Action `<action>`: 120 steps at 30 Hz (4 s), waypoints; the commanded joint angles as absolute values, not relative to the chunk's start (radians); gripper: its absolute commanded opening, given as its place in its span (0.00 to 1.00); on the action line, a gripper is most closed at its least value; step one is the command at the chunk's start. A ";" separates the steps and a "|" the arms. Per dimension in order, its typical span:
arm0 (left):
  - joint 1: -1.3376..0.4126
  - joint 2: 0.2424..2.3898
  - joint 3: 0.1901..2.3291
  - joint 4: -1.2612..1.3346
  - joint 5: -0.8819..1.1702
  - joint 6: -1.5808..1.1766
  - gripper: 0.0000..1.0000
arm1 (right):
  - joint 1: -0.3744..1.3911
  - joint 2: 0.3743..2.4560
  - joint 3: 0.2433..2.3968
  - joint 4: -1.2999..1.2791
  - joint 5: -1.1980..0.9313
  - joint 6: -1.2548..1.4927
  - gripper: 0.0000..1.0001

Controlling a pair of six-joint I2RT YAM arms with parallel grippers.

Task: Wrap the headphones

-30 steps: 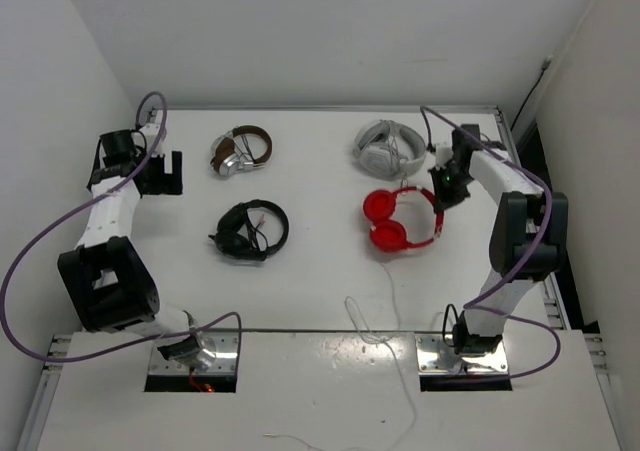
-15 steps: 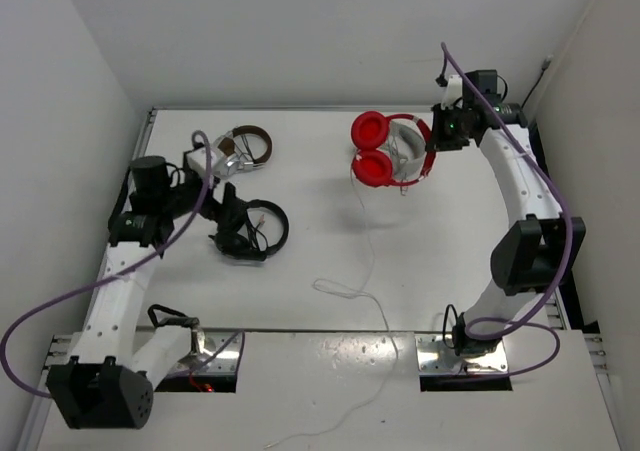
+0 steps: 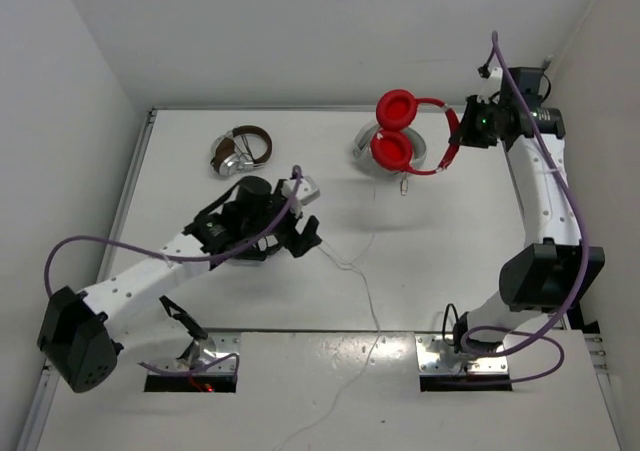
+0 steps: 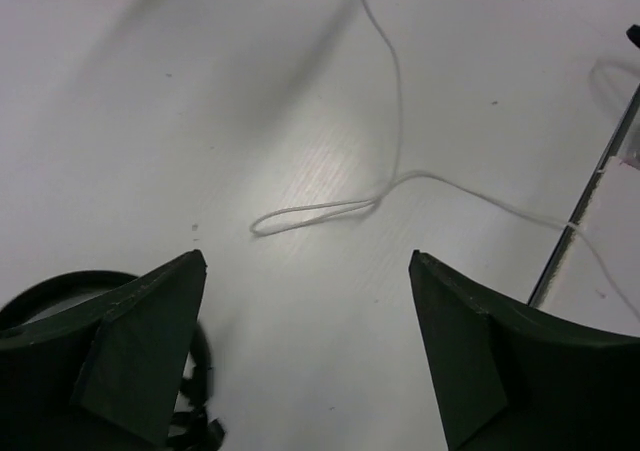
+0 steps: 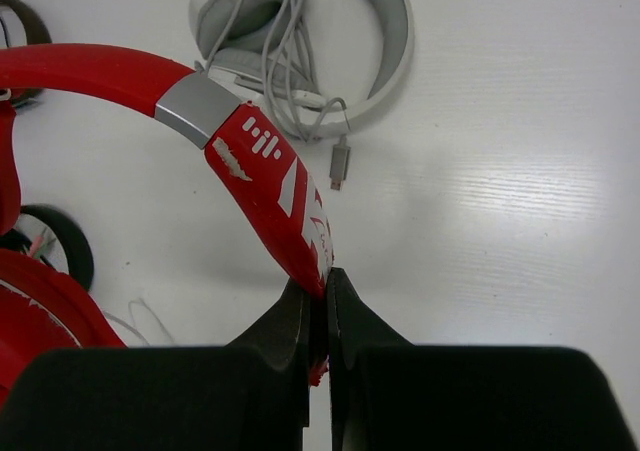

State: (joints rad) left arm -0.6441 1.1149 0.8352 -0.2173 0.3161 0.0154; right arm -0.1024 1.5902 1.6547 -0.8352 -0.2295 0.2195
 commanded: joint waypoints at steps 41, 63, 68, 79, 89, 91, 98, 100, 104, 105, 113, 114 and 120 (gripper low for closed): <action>-0.713 1.494 0.917 -0.057 0.161 -0.611 0.65 | -0.187 1.404 1.674 -0.805 -0.567 0.351 0.00; -0.765 1.192 0.732 -0.091 0.181 -0.348 0.86 | -0.295 1.381 1.568 -0.660 -0.836 0.472 0.00; -0.899 1.233 0.761 -0.091 0.068 -0.451 0.77 | -0.318 1.381 1.545 -0.612 -0.767 0.590 0.00; -0.858 1.442 0.911 -0.063 -0.153 -0.560 0.80 | -0.299 1.362 1.473 -0.594 -0.664 0.666 0.00; -0.857 1.558 0.940 0.058 -0.066 -0.672 0.80 | -0.290 1.344 1.408 -0.563 -0.624 0.782 0.00; -0.867 1.583 0.940 0.080 -0.051 -0.696 0.79 | -0.290 1.344 1.408 -0.563 -0.612 0.807 0.00; -0.877 1.615 0.977 0.140 -0.089 -0.692 0.78 | -0.290 1.353 1.399 -0.563 -0.611 0.839 0.00; -0.877 1.615 0.991 0.140 -0.116 -0.652 0.78 | -0.290 1.353 1.399 -0.563 -0.611 0.839 0.00; -0.853 1.615 0.991 0.130 -0.164 -0.591 0.78 | -0.290 1.362 1.399 -0.563 -0.629 0.839 0.00; -0.830 1.606 0.991 0.130 -0.173 -0.591 0.78 | -0.290 1.362 1.399 -0.563 -0.629 0.848 0.00; -0.793 1.585 0.927 0.130 -0.038 -0.684 0.78 | -0.290 1.362 1.410 -0.563 -0.618 0.867 0.00; -0.817 1.585 0.916 0.130 -0.038 -0.710 0.78 | -0.290 1.362 1.419 -0.563 -0.605 0.877 0.00; -0.886 1.594 0.904 0.176 -0.003 -0.790 0.86 | -0.290 1.373 1.410 -0.549 -0.606 0.981 0.00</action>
